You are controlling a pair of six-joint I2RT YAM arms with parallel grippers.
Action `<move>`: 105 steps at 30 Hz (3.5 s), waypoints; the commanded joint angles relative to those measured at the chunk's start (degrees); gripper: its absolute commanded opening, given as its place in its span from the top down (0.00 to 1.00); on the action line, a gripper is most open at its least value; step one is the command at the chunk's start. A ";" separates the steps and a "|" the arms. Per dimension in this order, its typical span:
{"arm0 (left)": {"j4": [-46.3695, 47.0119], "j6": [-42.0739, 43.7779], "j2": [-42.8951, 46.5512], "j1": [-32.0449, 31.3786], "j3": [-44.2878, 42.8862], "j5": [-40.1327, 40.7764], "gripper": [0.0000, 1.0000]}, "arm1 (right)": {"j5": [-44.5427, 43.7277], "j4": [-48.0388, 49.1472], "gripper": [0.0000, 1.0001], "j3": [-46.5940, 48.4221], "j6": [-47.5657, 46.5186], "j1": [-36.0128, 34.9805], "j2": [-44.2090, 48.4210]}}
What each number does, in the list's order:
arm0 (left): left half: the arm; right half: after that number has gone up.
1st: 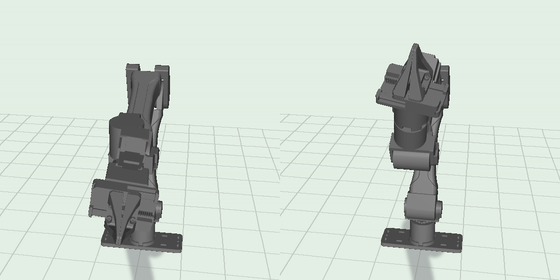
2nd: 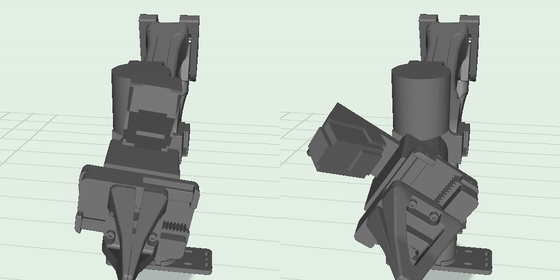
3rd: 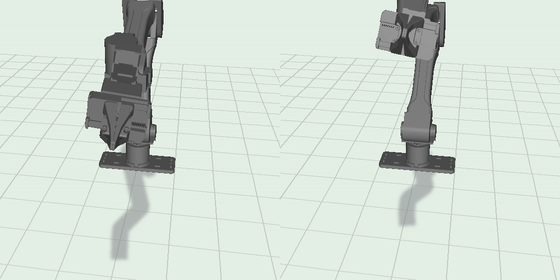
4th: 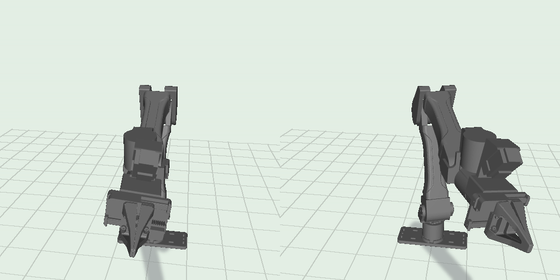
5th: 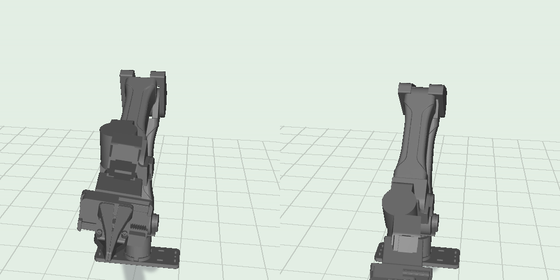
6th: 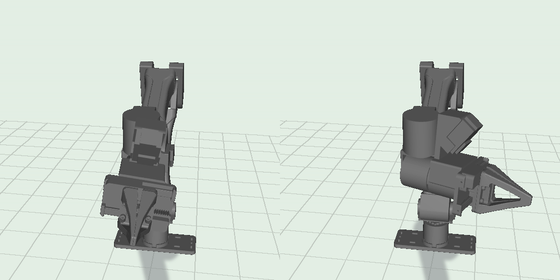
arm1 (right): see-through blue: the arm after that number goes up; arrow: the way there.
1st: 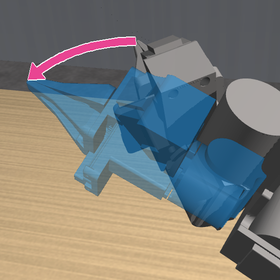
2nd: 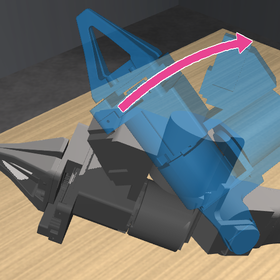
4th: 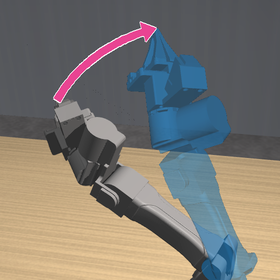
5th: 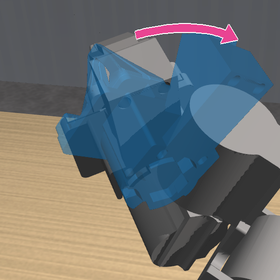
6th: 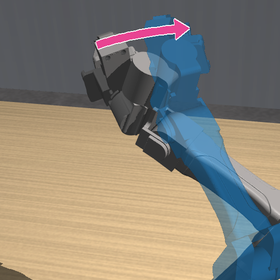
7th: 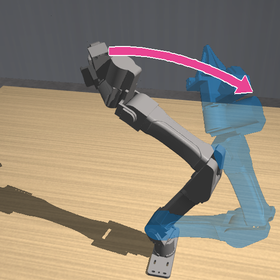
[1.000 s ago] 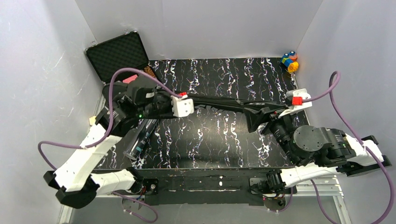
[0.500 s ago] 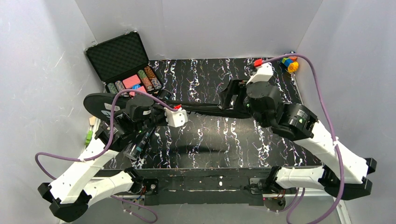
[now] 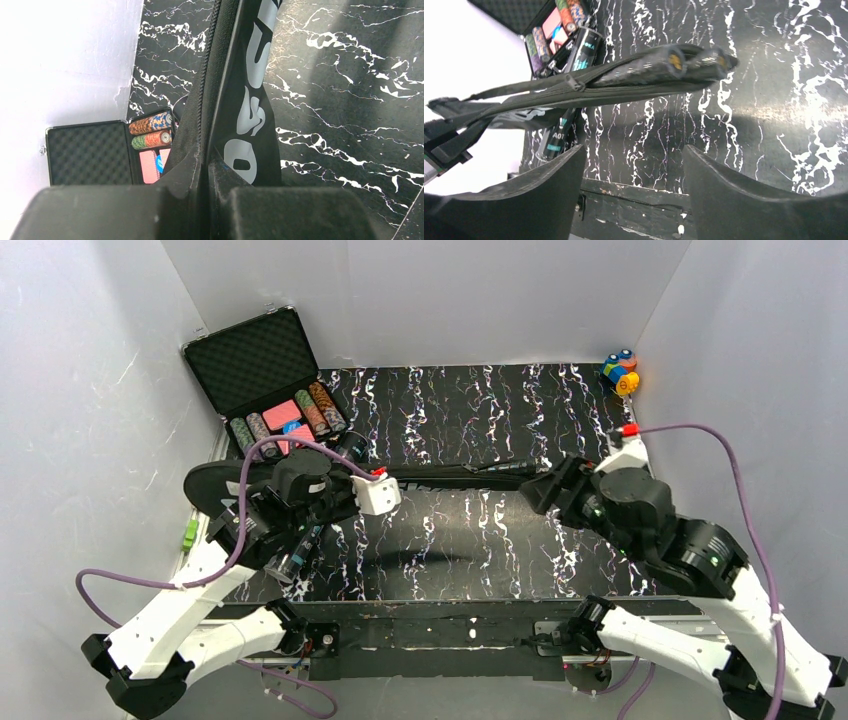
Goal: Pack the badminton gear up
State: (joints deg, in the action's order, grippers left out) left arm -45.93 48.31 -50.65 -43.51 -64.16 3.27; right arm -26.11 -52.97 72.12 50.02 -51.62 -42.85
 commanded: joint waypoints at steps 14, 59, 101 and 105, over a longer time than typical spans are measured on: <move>0.44 -6.15 3.17 0.07 -5.80 -1.21 1.00 | -8.71 -10.02 0.16 -0.66 19.13 1.50 4.76; 0.29 -7.03 2.42 0.20 -4.34 -1.51 1.00 | 39.73 11.01 0.71 -8.86 -7.85 50.72 -2.12; 1.20 -6.65 2.31 0.24 -4.33 -3.27 1.00 | 46.59 21.38 0.99 -17.53 4.44 39.73 -0.36; 1.20 -6.85 2.05 0.22 -5.11 -3.27 1.00 | 43.78 22.62 0.99 -18.07 5.54 35.79 -1.64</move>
State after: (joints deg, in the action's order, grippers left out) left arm -51.00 41.91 -48.93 -42.96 -65.95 2.35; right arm 18.02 -34.83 54.48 53.01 -12.25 -43.66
